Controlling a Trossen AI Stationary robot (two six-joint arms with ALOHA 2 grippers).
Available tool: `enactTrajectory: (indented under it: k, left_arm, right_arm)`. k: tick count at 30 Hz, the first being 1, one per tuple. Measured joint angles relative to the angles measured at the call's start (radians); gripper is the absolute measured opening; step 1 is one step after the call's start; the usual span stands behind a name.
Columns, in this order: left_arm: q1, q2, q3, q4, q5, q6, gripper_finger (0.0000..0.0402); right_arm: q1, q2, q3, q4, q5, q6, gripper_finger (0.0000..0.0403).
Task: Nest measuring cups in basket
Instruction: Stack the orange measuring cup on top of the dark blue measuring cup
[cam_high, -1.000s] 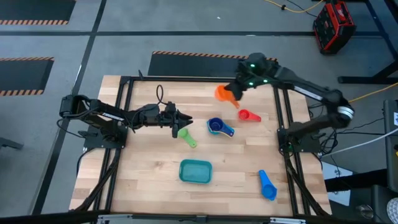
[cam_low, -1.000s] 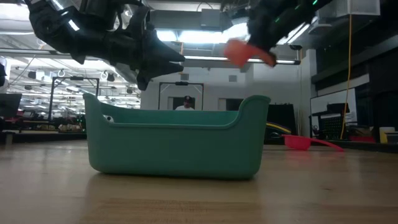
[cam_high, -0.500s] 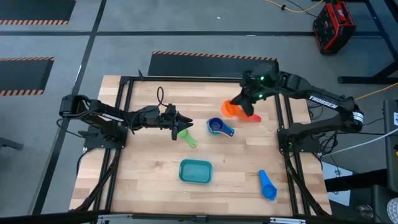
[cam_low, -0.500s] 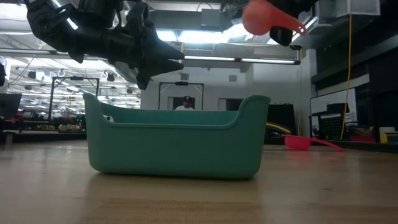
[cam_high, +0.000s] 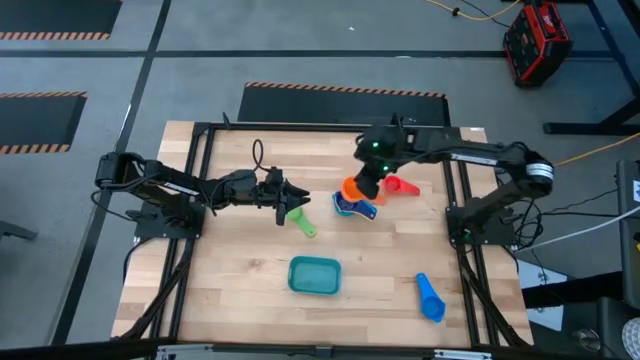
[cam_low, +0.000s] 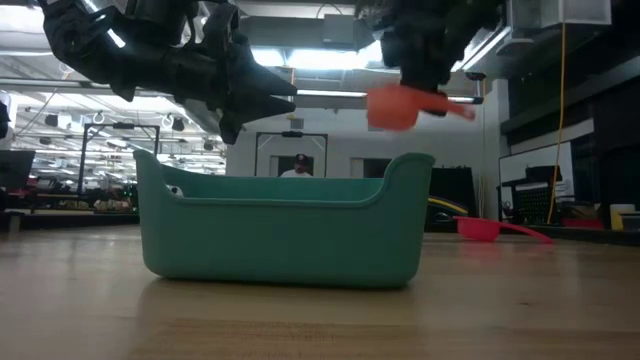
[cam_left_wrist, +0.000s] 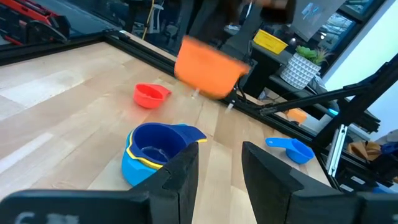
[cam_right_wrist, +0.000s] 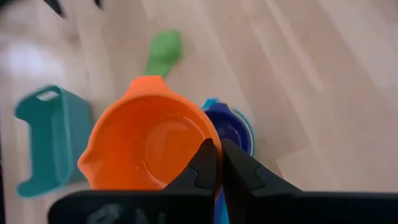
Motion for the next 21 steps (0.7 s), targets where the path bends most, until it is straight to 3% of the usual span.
enactTrajectory:
  k: [9,21]
  left_arm:
    - [0.0,0.0,0.0,0.0,0.0,0.0,0.0115]
    - [0.0,0.0,0.0,0.0,0.0,0.001,0.0115]
  right_arm:
    - [0.007,0.161,0.0,0.018,0.004,-0.025,0.0012]
    - [0.006,0.235,0.0,0.047,0.055,-0.051,0.0012]
